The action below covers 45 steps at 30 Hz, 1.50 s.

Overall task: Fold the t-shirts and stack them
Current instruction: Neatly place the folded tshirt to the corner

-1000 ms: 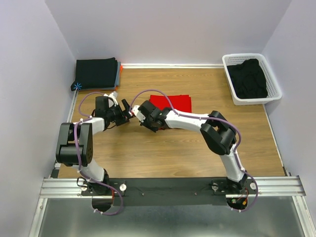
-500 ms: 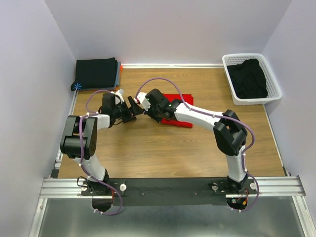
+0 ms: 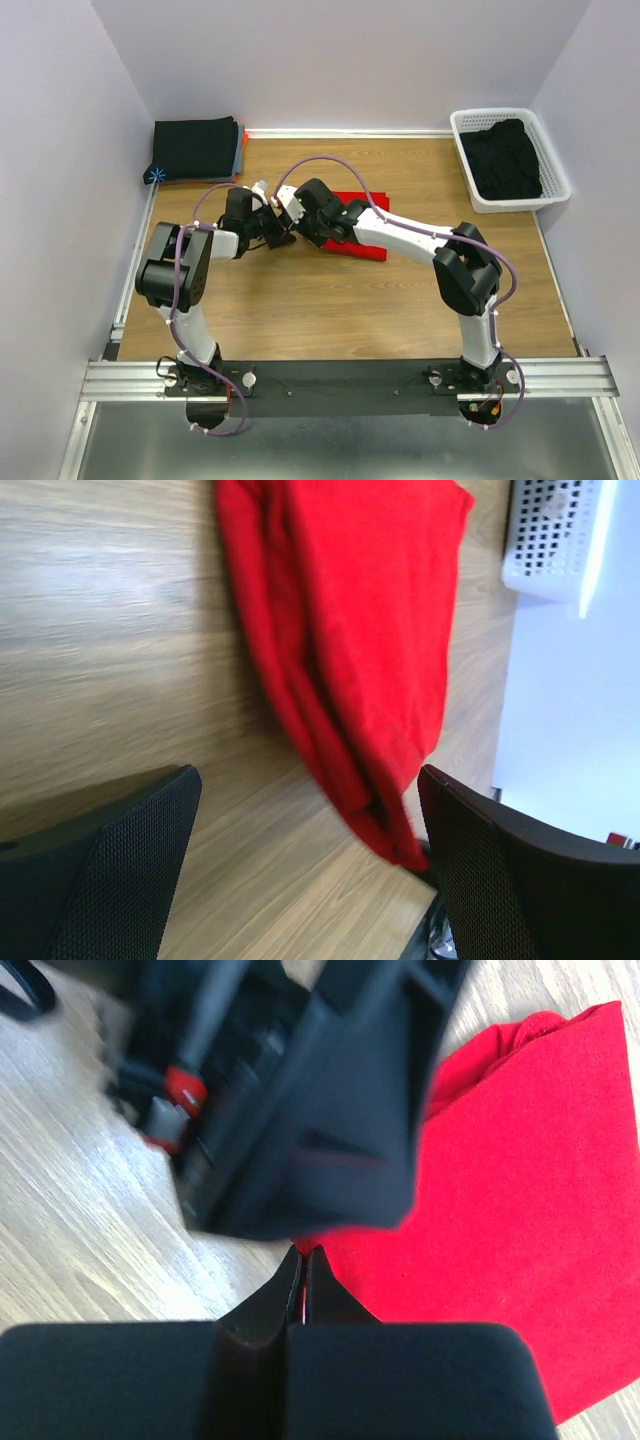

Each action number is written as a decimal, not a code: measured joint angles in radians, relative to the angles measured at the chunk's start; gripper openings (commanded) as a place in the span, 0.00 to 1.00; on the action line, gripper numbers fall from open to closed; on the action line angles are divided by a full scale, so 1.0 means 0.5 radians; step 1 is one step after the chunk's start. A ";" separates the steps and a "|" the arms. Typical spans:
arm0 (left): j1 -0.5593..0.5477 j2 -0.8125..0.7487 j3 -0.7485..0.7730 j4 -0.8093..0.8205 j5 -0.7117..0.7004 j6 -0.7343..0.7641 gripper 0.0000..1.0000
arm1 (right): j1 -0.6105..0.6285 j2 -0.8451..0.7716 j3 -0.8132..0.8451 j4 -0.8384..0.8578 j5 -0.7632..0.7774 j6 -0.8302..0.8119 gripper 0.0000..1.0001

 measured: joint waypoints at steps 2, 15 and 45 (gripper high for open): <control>-0.037 0.024 0.011 0.047 0.001 -0.050 0.97 | 0.000 0.000 0.004 -0.001 -0.003 0.013 0.01; -0.170 0.201 0.161 0.209 -0.131 -0.285 0.82 | 0.000 0.000 0.089 -0.035 -0.014 0.096 0.00; -0.247 0.391 0.665 -0.198 -0.552 0.130 0.00 | -0.004 0.085 0.189 -0.012 0.008 0.184 0.78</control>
